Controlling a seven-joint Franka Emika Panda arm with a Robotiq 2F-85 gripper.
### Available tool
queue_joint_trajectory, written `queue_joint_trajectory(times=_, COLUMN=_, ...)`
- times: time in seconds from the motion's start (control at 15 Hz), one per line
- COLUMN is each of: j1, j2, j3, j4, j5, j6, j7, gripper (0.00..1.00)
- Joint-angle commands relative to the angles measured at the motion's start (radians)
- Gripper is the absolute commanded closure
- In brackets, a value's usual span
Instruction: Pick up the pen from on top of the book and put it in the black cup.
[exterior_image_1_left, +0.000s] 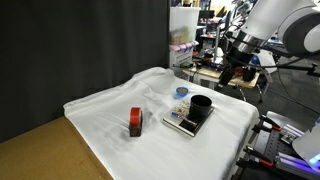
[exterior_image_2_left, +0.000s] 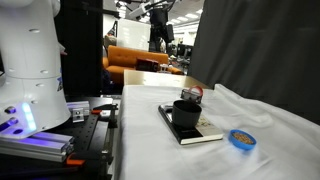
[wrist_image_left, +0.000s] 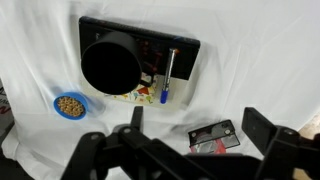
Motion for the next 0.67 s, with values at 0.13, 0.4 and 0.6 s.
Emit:
queue_joint_trajectory(times=0.13, j1=-0.014, j2=0.148, j3=-0.003, j4=0.024, j5=-0.013, j6=0.158, j7=-0.029, gripper=0.00)
queue_joint_trajectory(times=0.4, j1=-0.010, j2=0.250, j3=-0.003, j4=0.041, j5=-0.002, j6=0.254, j7=-0.027, gripper=0.00)
queue_joint_trajectory(times=0.6, j1=-0.014, j2=0.293, j3=0.001, j4=0.042, j5=-0.006, j6=0.272, j7=-0.020, gripper=0.00)
